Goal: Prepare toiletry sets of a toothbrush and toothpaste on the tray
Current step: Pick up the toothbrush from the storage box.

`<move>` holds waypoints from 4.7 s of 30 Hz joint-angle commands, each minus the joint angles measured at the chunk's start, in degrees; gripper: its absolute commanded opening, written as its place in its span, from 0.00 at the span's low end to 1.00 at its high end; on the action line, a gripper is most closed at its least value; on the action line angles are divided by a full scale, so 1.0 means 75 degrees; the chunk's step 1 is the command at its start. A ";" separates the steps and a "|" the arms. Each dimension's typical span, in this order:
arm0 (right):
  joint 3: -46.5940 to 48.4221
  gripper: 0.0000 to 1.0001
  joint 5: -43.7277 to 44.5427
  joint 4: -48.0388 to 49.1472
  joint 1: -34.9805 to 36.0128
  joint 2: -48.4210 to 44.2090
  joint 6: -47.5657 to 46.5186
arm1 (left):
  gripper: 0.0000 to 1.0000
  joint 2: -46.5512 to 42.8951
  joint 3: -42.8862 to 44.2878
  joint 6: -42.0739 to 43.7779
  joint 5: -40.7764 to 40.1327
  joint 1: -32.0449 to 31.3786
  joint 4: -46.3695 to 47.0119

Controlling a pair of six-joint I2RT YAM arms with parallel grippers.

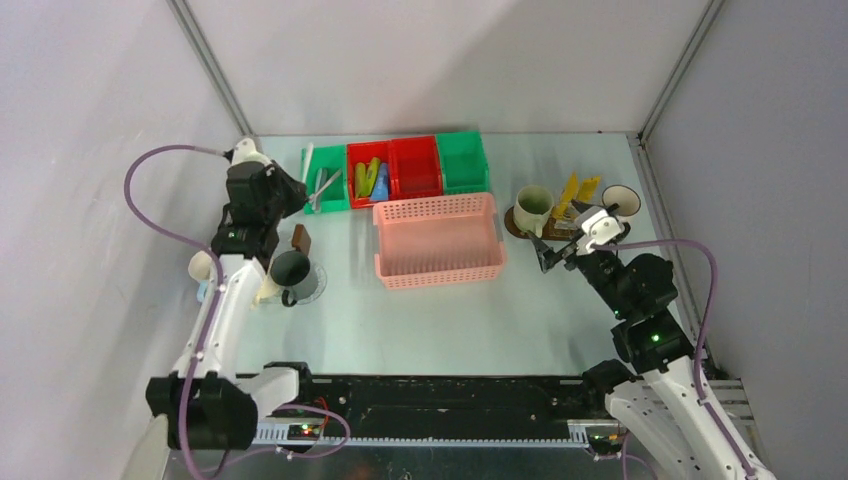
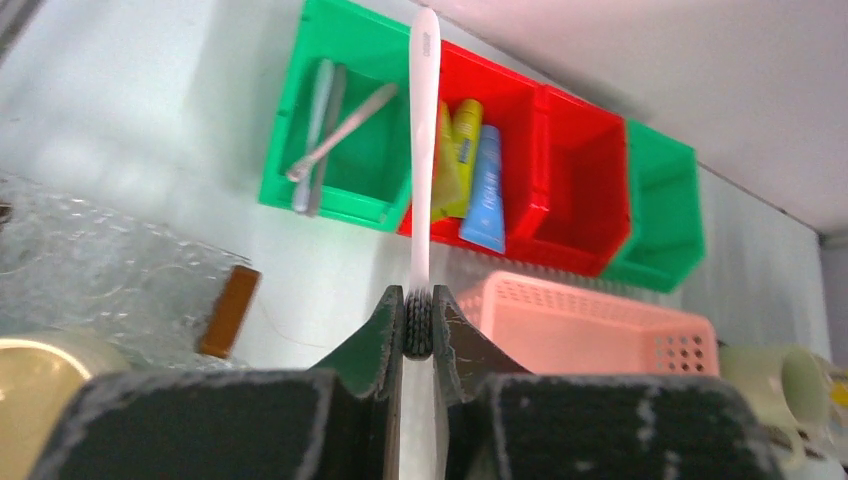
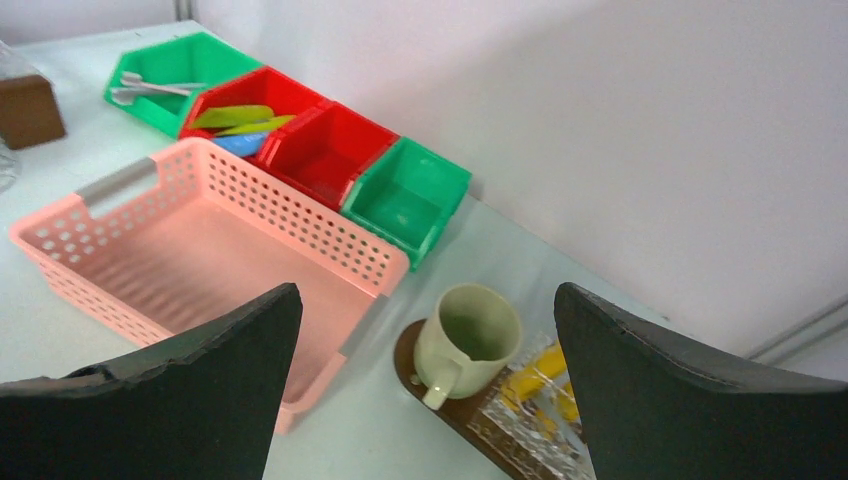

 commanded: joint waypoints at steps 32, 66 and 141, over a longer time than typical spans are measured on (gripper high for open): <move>0.1002 0.83 0.4223 0.3011 0.3776 0.2903 0.5454 | 0.00 -0.1184 -0.0777 -0.0707 -0.0811 -0.5522 0.1743; 0.1860 0.45 0.5165 0.0407 0.3975 0.4205 1.0077 | 0.00 -0.0523 -0.0665 -0.1200 -0.1097 -0.7184 0.2018; 0.3374 0.00 -0.2677 -0.6626 -0.3627 0.4635 0.8585 | 0.94 -0.3212 -0.1682 0.3635 -0.2927 -0.4729 0.0913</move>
